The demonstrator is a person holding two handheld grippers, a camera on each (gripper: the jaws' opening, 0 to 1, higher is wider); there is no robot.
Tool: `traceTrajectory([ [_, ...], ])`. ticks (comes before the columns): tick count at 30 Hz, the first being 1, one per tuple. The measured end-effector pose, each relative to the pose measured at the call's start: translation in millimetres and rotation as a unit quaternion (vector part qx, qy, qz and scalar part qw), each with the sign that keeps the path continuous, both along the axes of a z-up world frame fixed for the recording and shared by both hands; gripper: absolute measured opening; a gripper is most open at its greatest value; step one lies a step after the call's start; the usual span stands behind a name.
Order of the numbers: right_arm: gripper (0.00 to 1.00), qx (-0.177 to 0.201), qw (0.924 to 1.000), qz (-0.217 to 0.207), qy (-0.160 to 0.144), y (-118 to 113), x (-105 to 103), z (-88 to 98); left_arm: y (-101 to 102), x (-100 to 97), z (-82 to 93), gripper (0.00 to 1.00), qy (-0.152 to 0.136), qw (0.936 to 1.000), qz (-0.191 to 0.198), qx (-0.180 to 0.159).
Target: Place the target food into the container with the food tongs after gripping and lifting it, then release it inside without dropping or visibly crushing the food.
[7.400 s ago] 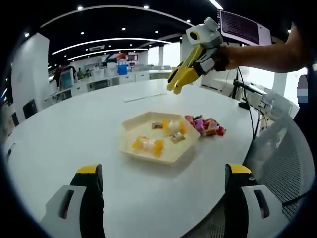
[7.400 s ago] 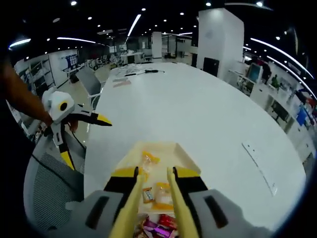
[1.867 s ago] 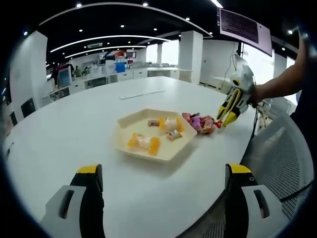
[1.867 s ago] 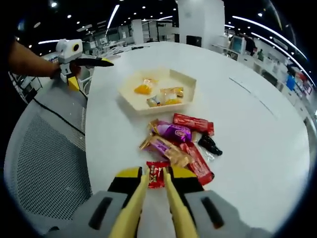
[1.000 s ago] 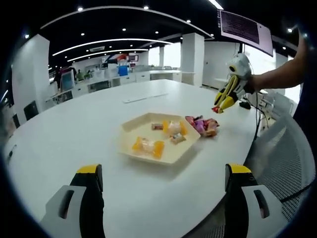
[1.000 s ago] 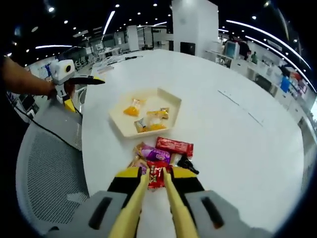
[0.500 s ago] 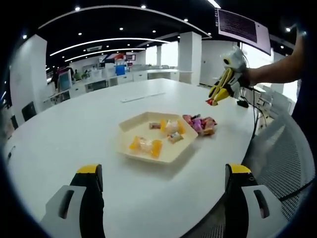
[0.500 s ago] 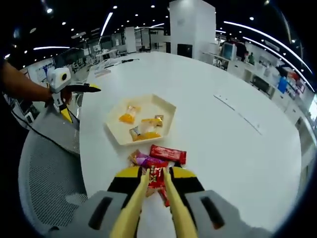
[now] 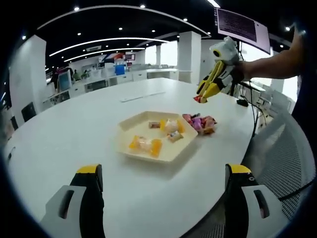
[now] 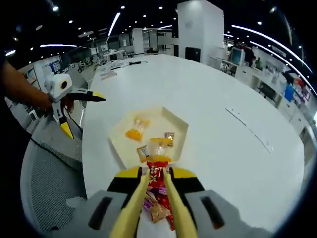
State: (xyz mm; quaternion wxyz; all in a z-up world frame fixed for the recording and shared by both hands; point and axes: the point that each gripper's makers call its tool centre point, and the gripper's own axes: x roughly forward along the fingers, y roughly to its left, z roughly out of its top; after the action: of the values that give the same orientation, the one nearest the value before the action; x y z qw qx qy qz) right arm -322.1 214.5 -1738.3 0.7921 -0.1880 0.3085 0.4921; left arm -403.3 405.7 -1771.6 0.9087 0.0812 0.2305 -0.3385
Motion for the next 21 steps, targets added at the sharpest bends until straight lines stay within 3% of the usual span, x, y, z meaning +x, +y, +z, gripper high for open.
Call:
traceTrajectory([
  [9,0.21,0.000,0.9996,0.028,-0.010,50.6,9.4,9.5,2.0,1.3,-0.3,1.00,0.002,1.0000,0.005,-0.003],
  [21,0.21,0.007,0.9994,0.033,-0.003,97.0,7.5,0.0,-3.3,-3.2,-5.6,0.99,0.016,0.9998,-0.011,-0.003],
])
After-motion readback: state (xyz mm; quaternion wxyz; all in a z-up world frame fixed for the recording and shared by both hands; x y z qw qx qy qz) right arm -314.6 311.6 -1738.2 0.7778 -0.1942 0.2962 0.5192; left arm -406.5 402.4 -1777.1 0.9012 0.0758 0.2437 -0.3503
